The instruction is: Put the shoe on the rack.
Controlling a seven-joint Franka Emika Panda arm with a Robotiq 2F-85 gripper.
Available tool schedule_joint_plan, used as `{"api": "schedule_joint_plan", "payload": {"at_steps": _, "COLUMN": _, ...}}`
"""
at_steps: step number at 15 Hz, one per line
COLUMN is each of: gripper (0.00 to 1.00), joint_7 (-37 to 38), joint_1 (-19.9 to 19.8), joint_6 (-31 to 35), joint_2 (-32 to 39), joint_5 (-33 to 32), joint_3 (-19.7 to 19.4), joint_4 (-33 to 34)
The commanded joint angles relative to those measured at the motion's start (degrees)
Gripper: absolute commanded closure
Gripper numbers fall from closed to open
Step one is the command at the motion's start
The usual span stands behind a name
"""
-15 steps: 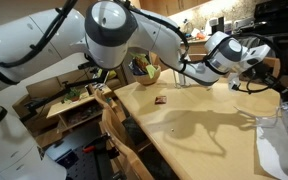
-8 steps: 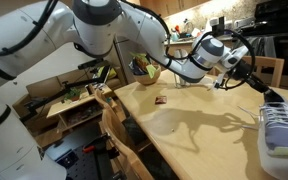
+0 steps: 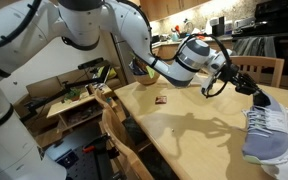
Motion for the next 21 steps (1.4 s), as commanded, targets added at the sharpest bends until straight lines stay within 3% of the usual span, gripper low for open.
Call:
{"api": "schedule_joint_plan", "payload": {"at_steps": 1, "gripper": 0.97, "joint_7": 3.01, "joint_1": 2.76, "joint_6": 2.49, "joint_2": 0.52, "joint_5": 1.38, "joint_3": -2.71, "joint_4": -3.07}}
{"api": "schedule_joint_plan", "payload": {"at_steps": 2, "gripper": 0.90, "joint_7": 3.95, "joint_1": 4.37, "joint_6": 3.33, "joint_2": 0.65, "joint_5": 1.87, "joint_3": -3.95, "joint_4": -5.01}}
{"api": "schedule_joint_plan", "payload": {"at_steps": 9, "gripper": 0.90, "joint_7": 3.85, "joint_1": 3.38, "joint_6": 3.28, "joint_2": 1.40, "joint_5": 2.30, "joint_3": -2.90, "joint_4": -3.89}}
{"api": "schedule_joint_plan", "payload": {"at_steps": 10, "gripper": 0.98, "joint_7": 3.86, "joint_1": 3.34, "joint_6": 3.28, "joint_2": 1.40, "joint_5": 2.30, "joint_3": -2.90, "joint_4": -3.82}}
{"api": "schedule_joint_plan", "payload": {"at_steps": 11, "gripper": 0.98, "joint_7": 2.95, "joint_1": 3.65, "joint_6": 4.52, "joint_2": 0.45, "joint_5": 2.05, "joint_3": -2.35, "joint_4": -4.50}}
{"api": "schedule_joint_plan", "payload": {"at_steps": 14, "gripper": 0.98, "joint_7": 5.33, "joint_1": 10.75, "joint_6": 13.78, "joint_2": -0.80, "joint_5": 1.54, "joint_3": -7.87, "joint_4": -11.94}}
{"api": "schedule_joint_plan", "payload": {"at_steps": 16, "gripper": 0.98, "joint_7": 4.85, "joint_1": 16.79, "joint_6": 20.48, "joint_2": -0.25, "joint_5": 4.52, "joint_3": -13.31, "joint_4": -17.47}}
{"api": "schedule_joint_plan", "payload": {"at_steps": 21, "gripper": 0.98, "joint_7": -1.78, "joint_1": 32.50, "joint_6": 31.53, "joint_2": 1.61, "joint_5": 22.01, "joint_3": -25.44, "joint_4": -34.56}}
